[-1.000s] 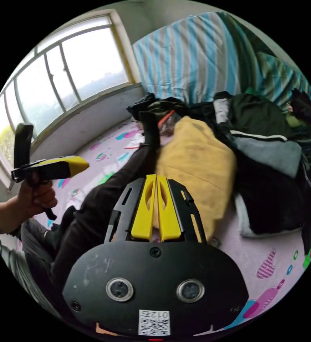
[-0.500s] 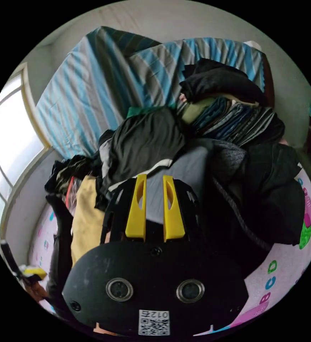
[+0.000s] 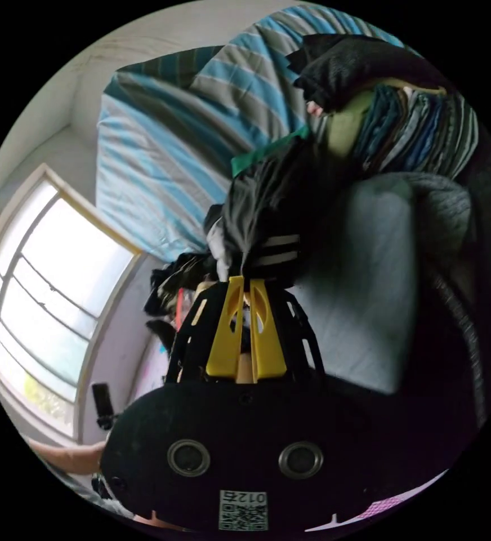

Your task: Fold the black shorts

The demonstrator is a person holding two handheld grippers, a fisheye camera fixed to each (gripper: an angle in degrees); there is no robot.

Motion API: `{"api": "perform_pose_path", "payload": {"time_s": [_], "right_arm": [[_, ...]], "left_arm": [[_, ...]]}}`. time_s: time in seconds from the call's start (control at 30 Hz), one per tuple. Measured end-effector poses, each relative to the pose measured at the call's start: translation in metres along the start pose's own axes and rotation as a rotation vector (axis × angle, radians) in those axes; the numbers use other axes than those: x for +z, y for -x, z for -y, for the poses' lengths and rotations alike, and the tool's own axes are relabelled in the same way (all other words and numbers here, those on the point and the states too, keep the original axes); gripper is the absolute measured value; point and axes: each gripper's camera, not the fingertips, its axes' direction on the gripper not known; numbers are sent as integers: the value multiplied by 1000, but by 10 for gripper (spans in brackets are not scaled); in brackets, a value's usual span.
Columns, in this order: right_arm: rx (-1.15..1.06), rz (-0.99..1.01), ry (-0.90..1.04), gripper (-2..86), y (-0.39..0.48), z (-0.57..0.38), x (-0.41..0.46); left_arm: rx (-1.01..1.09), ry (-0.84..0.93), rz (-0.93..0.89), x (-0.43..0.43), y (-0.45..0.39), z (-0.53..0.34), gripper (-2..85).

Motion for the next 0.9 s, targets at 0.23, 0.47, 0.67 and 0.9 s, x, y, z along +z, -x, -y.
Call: {"api": "perform_pose_path", "payload": {"time_s": [0.23,0.47,0.67,0.9], "right_arm": [[-69,439,133,-5,60,-83,-40],[-130,767,164,-5,117,-153,-91],[-332,853,229,-5,197,-182,-112],[-476,995,234,-5,279,-210,-104]], "left_arm": [[-212,-69,-173,-37,45,-26,73],[-368,-168,-344,-98,73,-72,93],[-318,-219,-496,-156,49,-108,53],[-17,-443,-365,-348,-5,-145,12]]}}
